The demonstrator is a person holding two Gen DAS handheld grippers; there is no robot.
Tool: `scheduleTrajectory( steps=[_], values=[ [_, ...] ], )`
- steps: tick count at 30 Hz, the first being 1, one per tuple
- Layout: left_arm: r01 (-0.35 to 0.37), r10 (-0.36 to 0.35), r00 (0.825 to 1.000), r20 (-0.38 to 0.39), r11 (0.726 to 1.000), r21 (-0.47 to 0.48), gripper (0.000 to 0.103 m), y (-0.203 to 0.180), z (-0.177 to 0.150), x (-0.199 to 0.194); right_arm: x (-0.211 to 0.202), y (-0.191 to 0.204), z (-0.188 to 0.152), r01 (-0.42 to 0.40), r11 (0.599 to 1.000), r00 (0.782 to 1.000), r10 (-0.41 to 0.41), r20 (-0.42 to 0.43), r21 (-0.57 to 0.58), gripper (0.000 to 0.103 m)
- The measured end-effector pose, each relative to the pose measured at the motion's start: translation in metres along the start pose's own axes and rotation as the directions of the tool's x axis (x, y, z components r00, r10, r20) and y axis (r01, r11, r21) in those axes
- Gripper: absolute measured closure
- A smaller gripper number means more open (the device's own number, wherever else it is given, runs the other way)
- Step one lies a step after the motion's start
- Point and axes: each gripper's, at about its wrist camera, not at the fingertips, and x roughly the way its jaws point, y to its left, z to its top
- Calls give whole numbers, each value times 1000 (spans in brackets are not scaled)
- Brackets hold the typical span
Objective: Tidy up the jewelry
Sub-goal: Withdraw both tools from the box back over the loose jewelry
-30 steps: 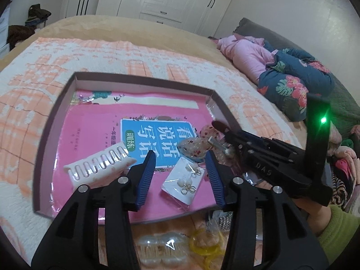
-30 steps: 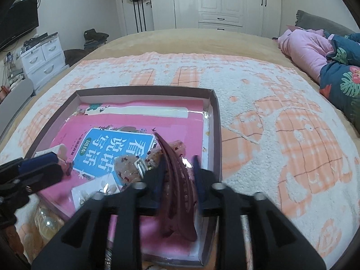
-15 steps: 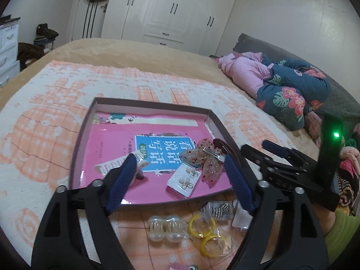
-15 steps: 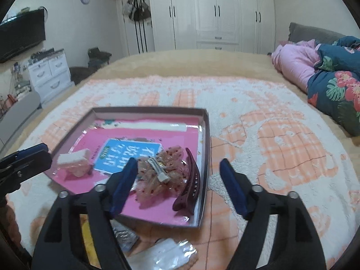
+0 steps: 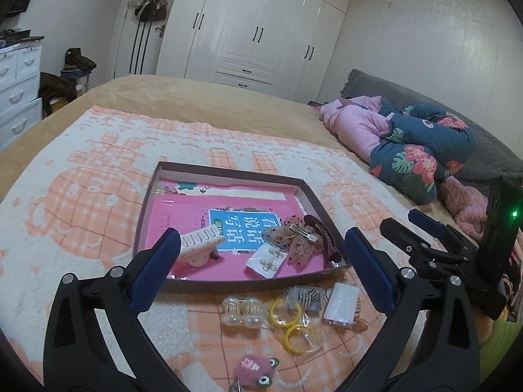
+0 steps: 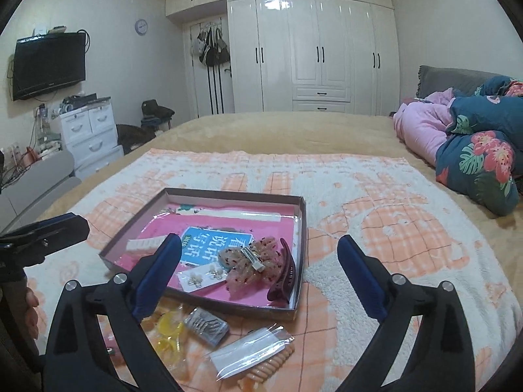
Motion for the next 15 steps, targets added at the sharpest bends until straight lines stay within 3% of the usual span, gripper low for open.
scheduleTrajectory(
  steps=[15],
  values=[
    [-20,21,999,28,1000,-7,11,2,-11,-33,-43,10,-7,-22,1000,1000,22,19,-19,8]
  ],
)
